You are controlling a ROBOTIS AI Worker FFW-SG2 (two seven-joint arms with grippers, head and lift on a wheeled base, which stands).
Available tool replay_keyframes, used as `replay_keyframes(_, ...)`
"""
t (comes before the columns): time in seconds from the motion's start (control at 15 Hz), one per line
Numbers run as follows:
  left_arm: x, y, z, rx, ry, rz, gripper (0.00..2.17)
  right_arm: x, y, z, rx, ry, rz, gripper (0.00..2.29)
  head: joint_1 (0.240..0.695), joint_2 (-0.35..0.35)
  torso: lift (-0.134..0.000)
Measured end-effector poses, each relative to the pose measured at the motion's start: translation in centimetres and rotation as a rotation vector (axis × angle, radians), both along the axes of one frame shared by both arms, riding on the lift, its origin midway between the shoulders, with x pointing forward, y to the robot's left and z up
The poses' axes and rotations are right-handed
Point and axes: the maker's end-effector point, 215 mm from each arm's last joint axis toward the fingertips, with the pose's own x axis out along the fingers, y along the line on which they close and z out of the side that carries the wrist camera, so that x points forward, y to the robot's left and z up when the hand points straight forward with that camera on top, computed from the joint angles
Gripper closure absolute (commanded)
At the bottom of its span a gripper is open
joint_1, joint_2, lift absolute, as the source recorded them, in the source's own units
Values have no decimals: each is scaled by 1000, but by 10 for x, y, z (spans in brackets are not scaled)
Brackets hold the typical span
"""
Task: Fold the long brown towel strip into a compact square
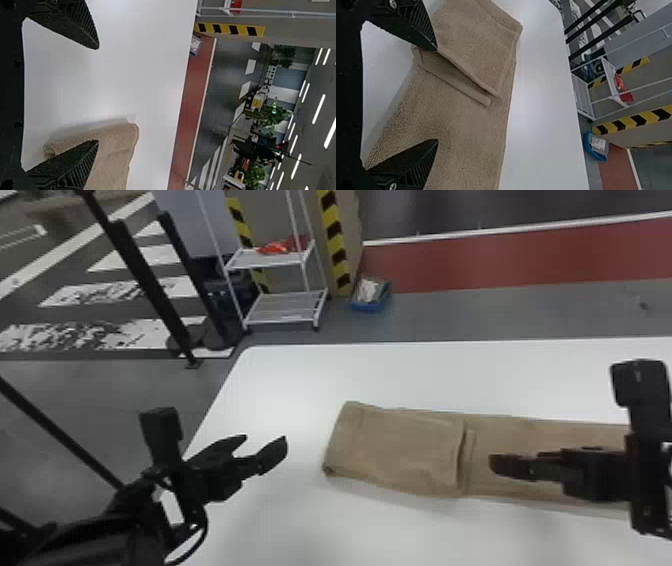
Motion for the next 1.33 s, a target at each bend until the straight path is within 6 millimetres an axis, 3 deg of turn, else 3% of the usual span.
replay_keyframes(0.6, -6, 4, -8, 5, -1, 0, 66, 23, 20, 6, 55, -64, 71, 103, 695, 330, -125)
replay_keyframes(0.8, -5, 8, -8, 12, -17, 2, 66, 37, 24, 15, -75, -176, 135, 100, 695, 334, -125)
replay_keyframes(1.0, -5, 8, -8, 11, -19, 2, 70, 58, 15, 31, -360, -395, 218, 107, 695, 319, -125)
replay_keyframes(1.33, -9, 7, -9, 9, -17, -1, 70, 43, 43, 36, -653, -610, 433, 113, 695, 350, -125)
